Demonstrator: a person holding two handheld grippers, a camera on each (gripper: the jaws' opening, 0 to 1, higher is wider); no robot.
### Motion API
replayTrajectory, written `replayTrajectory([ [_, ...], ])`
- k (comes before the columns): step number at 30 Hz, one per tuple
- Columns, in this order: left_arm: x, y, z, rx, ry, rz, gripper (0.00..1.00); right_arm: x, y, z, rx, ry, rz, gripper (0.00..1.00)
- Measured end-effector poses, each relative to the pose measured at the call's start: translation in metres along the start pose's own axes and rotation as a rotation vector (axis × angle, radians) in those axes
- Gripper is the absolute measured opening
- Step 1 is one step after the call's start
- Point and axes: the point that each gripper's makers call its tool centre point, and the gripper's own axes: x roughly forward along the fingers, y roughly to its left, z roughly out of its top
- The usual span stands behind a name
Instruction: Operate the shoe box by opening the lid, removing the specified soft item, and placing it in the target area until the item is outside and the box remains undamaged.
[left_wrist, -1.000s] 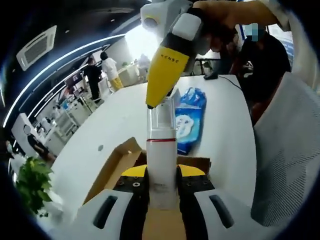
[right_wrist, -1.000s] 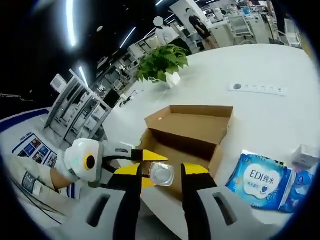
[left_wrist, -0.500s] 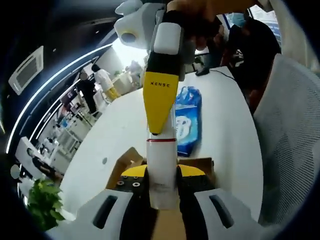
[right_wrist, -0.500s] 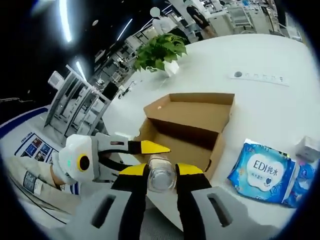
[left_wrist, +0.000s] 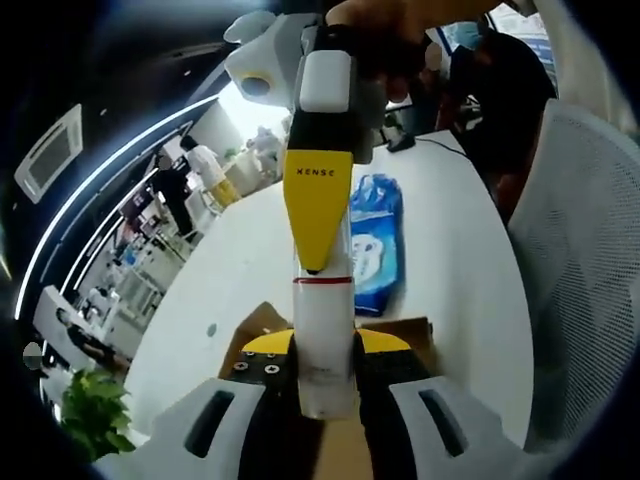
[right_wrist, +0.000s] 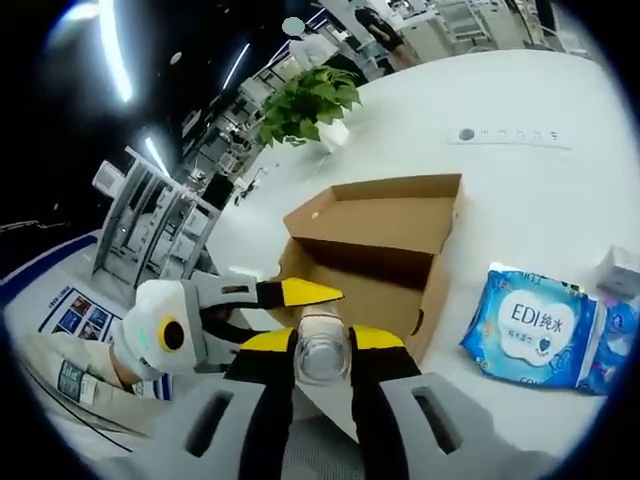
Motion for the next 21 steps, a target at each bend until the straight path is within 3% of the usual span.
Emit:
replayTrajectory([
  [4, 0.001, 0.0, 0.002, -0.004, -0.009, -0.003, 0.24, -0.002, 0.0, 0.0, -0.005, 0.004, 0.005, 0.17],
  [8, 0.0, 0.003, 0.005, -0.035, -0.028, -0.004, 0.34, -0.004, 0.0, 0.001, -0.01, 0.004, 0.008, 0.17],
  [21, -0.005, 0.014, 0.003, -0.321, -0.072, -0.013, 0.53, -0.014, -0.004, 0.012, -0.127, 0.009, -0.015, 0.17],
])
